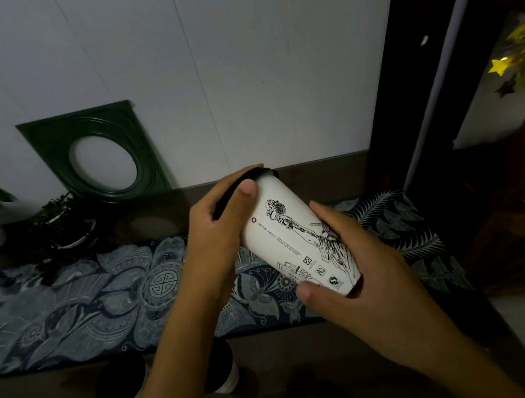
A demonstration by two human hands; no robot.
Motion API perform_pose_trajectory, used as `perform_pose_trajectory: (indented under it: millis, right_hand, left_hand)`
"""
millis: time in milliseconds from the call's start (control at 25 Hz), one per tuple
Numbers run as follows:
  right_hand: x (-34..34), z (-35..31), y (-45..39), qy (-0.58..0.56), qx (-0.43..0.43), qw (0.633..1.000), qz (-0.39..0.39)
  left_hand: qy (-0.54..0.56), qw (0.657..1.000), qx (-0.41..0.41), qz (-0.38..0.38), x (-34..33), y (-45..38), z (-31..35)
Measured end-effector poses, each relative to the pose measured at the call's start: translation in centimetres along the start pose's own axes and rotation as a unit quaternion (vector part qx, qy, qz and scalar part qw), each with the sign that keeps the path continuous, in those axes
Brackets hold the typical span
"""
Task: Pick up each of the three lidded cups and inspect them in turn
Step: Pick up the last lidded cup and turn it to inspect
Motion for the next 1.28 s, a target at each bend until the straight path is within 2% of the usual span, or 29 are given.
perform_pose_trajectory:
  millis: [40, 80, 120, 200, 240, 280, 320, 360, 400, 440, 480, 520, 560, 600, 680, 760, 840, 880, 920, 960, 1000, 1040, 1080, 1120, 1200, 1280]
  right_hand:
    - [-0.1, 0.1, 0.0, -0.031, 0.002, 0.999, -0.007]
    - [-0.3, 0.4, -0.2, -0.116, -0.004, 0.993, -0.021]
    - [-0.8, 0.8, -0.3, -0.237, -0.011, 0.971, -0.038]
    - [-2.3, 1.3, -0.3, -0.462, -0.037, 0.882, -0.084]
    - [-3.1, 1.3, -0.2, -0.525, -0.051, 0.843, -0.106]
    - [-3.4, 1.3, -0.1, -0.552, -0.054, 0.824, -0.121]
    - [-3.5, 1.3, -0.2, -0.547, -0.057, 0.826, -0.123]
    - [-3.1, 1.4, -0.2, -0.508, -0.057, 0.852, -0.112]
    - [-2.3, 1.6, -0.3, -0.424, -0.057, 0.9, -0.089]
    - [-1.3, 1.6, -0.3, -0.3, -0.052, 0.951, -0.06]
    - [-0.3, 1.3, -0.3, -0.164, -0.033, 0.985, -0.029]
    - [0.2, 0.7, -0.2, -0.064, -0.013, 0.998, -0.008]
    - [0.3, 0.4, -0.2, -0.026, -0.004, 1.0, -0.003]
    - [0.2, 0.4, -0.2, -0.042, -0.007, 0.999, -0.008]
    - [-0.3, 0.9, -0.4, -0.22, -0.02, 0.975, -0.032]
    - [-1.3, 1.3, -0.4, -0.425, -0.041, 0.902, -0.057]
    - [-2.4, 1.2, -0.4, -0.51, -0.044, 0.854, -0.088]
    - [-2.6, 1.2, -0.4, -0.512, -0.043, 0.853, -0.094]
    - [-2.5, 1.4, -0.4, -0.481, -0.048, 0.871, -0.086]
    - [-2.0, 1.8, -0.4, -0.404, -0.056, 0.911, -0.067]
    - [-1.1, 1.9, -0.3, -0.283, -0.061, 0.956, -0.045]
    - [-0.3, 1.4, -0.3, -0.155, -0.046, 0.986, -0.027]
    - [0.0, 0.8, -0.3, -0.067, -0.022, 0.997, -0.021]
    - [-0.1, 0.5, -0.4, -0.039, -0.008, 0.999, -0.027]
    - [-0.3, 0.6, -0.5, -0.091, -0.008, 0.994, -0.053]
    - [-0.7, 1.3, -0.7, -0.265, -0.033, 0.961, -0.075]
  left_hand:
    - [0.001, 1.0, -0.001, -0.006, -0.1, 0.0, 0.0]
    - [0.007, 1.0, -0.002, -0.015, -0.3, 0.0, 0.0]
    - [0.014, 1.0, -0.003, -0.025, -0.5, 0.0, 0.1]
    - [0.021, 0.999, -0.009, -0.037, -0.7, 0.0, 0.2]
    - [0.021, 0.999, -0.011, -0.035, -0.7, 0.0, 0.1]
    - [0.022, 0.999, -0.011, -0.03, -0.7, 0.0, 0.1]
    - [0.021, 0.999, -0.011, -0.025, -0.6, 0.0, 0.0]
    - [0.018, 1.0, -0.008, -0.021, -0.5, 0.0, 0.0]
    - [0.01, 1.0, -0.004, -0.018, -0.5, -0.1, -0.1]
    - [0.002, 1.0, 0.0, -0.015, -0.5, -0.1, -0.2]
    - [-0.005, 1.0, 0.002, -0.013, -0.4, -0.1, -0.2]
    - [-0.008, 1.0, 0.003, -0.012, -0.5, -0.1, -0.2]
    - [-0.009, 1.0, 0.003, -0.013, -0.5, -0.1, -0.2]
    - [-0.008, 1.0, 0.0, -0.018, -0.6, -0.1, -0.2]
    - [-0.003, 0.999, -0.007, -0.032, -0.9, -0.1, -0.1]
    - [0.008, 0.999, -0.01, -0.038, -1.0, -0.1, 0.0]
    - [0.013, 0.999, -0.012, -0.03, -0.9, -0.1, -0.1]
    - [0.011, 1.0, -0.012, -0.025, -0.8, -0.1, -0.1]
    - [0.007, 1.0, -0.011, -0.022, -0.8, -0.1, -0.1]
    - [0.0, 1.0, -0.008, -0.02, -0.7, -0.1, -0.1]
    - [-0.009, 1.0, -0.004, -0.018, -0.7, 0.0, -0.1]
    - [-0.016, 1.0, -0.001, -0.016, -0.6, 0.0, -0.1]
    - [-0.021, 1.0, 0.0, -0.016, -0.6, 0.0, -0.1]
    - [-0.025, 1.0, 0.001, -0.017, -0.6, 0.0, -0.1]
    - [-0.03, 0.999, 0.003, -0.029, -0.8, 0.0, -0.1]
    - [-0.03, 0.999, 0.004, -0.045, -1.0, 0.1, -0.1]
Point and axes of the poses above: each hand's wrist, its own y-axis away from the middle knuckle, its own x-axis out of the back of the hand, z = x × y, the point moved 10 cm from there along -y, towards the middle knuckle, and after that the axes turned 12 degrees about -z, right-handed, at the moved point
